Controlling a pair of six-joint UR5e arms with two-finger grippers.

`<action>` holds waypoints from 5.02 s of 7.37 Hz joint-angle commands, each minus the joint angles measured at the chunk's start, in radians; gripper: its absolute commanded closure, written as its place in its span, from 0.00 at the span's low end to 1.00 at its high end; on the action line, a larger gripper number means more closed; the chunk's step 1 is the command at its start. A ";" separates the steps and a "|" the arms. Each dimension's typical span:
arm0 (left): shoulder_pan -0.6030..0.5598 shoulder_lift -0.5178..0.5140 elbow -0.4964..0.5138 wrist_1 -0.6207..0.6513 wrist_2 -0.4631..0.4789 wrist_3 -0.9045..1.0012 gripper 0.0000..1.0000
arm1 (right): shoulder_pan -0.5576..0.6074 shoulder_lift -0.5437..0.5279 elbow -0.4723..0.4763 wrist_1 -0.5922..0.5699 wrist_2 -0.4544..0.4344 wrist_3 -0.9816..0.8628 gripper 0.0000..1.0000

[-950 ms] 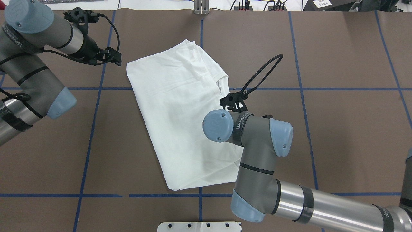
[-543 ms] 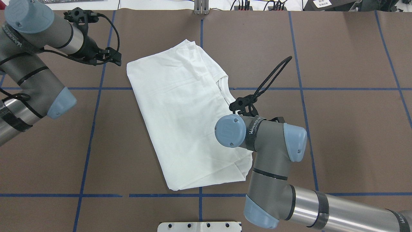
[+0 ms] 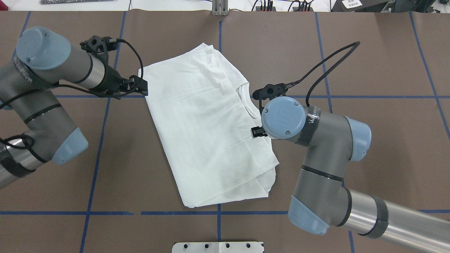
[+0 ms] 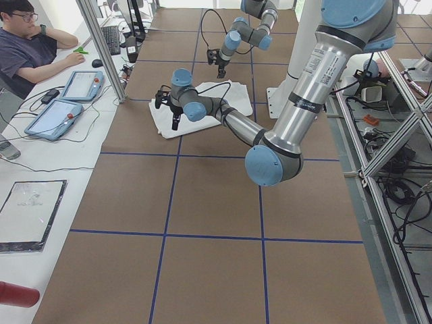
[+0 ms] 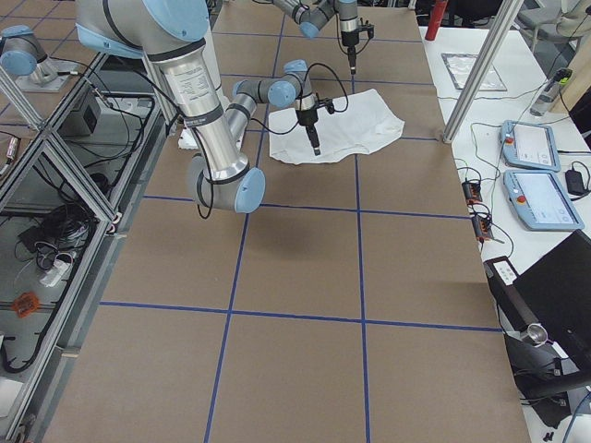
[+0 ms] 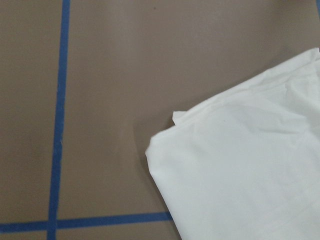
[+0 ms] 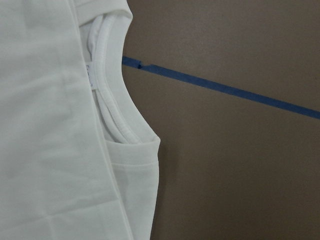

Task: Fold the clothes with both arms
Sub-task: 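Move the left gripper to the shirt's near corner while the right holds, then lower both grippers to the shirt edge nearest the robot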

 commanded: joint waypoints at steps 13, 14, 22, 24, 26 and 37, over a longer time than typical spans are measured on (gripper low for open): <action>0.534 -0.009 -0.086 0.011 0.309 -0.753 0.31 | 0.041 -0.087 0.039 0.165 0.065 0.018 0.00; 0.534 -0.010 -0.086 0.009 0.308 -0.753 0.36 | 0.039 -0.089 0.039 0.165 0.065 0.018 0.00; 0.551 -0.013 -0.104 0.011 0.308 -0.750 1.00 | 0.039 -0.095 0.039 0.165 0.065 0.019 0.00; 0.545 -0.011 -0.104 0.011 0.309 -0.741 1.00 | 0.038 -0.096 0.037 0.165 0.065 0.030 0.00; 0.498 -0.008 -0.115 0.011 0.302 -0.717 1.00 | -0.002 -0.096 0.045 0.168 0.064 0.251 0.00; 0.479 0.121 -0.257 0.015 0.296 -0.578 1.00 | -0.231 -0.133 0.056 0.157 -0.013 0.901 0.07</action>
